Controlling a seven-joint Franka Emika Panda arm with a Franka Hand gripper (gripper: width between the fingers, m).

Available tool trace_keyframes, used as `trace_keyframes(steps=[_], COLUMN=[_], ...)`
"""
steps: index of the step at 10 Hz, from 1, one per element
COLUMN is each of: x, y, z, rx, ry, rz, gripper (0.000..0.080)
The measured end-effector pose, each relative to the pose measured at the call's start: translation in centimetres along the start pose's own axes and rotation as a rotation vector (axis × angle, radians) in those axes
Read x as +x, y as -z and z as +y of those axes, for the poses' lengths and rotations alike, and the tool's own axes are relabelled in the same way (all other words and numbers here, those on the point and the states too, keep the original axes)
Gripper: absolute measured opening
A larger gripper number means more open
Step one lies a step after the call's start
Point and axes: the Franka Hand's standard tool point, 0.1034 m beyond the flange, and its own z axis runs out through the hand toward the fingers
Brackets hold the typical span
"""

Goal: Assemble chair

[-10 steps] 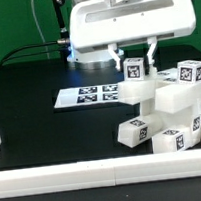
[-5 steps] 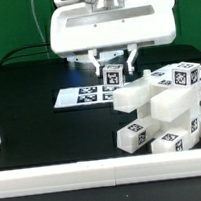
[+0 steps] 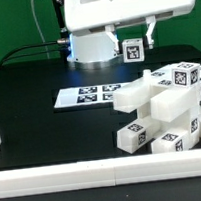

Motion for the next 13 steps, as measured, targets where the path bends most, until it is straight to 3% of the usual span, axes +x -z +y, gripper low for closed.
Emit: trace_keyframes(steps=[1, 5, 13], x=[-1.2, -2.4, -1.5], y=[-0.2, -1.1, -2.4], z=[-0.9, -1.2, 0.2], rx=[-0.001, -0.004, -0.025], ry=[0.022, 0.037, 0.026], rz=[0.036, 0.010, 0.019], gripper=[0.0284, 0.0284, 0.0284])
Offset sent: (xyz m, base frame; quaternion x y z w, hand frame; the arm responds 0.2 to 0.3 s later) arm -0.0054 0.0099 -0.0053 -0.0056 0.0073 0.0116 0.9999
